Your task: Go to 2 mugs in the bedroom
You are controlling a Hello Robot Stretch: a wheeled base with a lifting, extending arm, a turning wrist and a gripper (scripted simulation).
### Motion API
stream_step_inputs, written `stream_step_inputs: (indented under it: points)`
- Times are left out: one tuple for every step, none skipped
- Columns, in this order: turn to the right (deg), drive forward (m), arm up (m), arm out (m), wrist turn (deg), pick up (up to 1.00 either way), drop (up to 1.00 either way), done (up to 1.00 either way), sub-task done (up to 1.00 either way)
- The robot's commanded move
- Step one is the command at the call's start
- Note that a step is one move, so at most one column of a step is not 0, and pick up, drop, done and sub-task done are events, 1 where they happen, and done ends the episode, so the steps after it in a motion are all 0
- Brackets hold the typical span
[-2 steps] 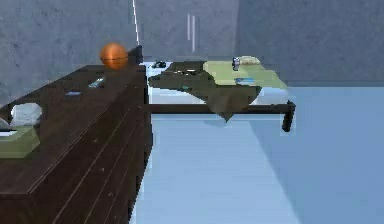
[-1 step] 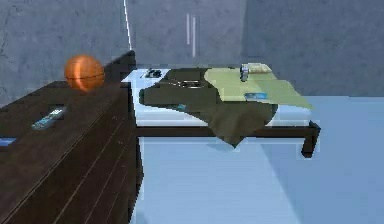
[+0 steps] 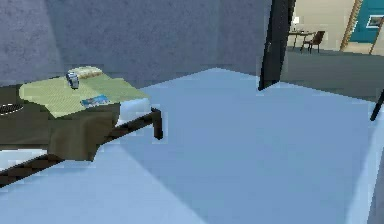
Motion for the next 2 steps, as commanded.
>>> stream_step_inputs:
  points:
    - [9.0, 0.0, 0.0, 0.0, 0.0, 0.0, 0.0, 0.0, 0.0]
    - [0.0, 0.6, 0.0, 0.0, 0.0, 0.0, 0.0, 0.0, 0.0]
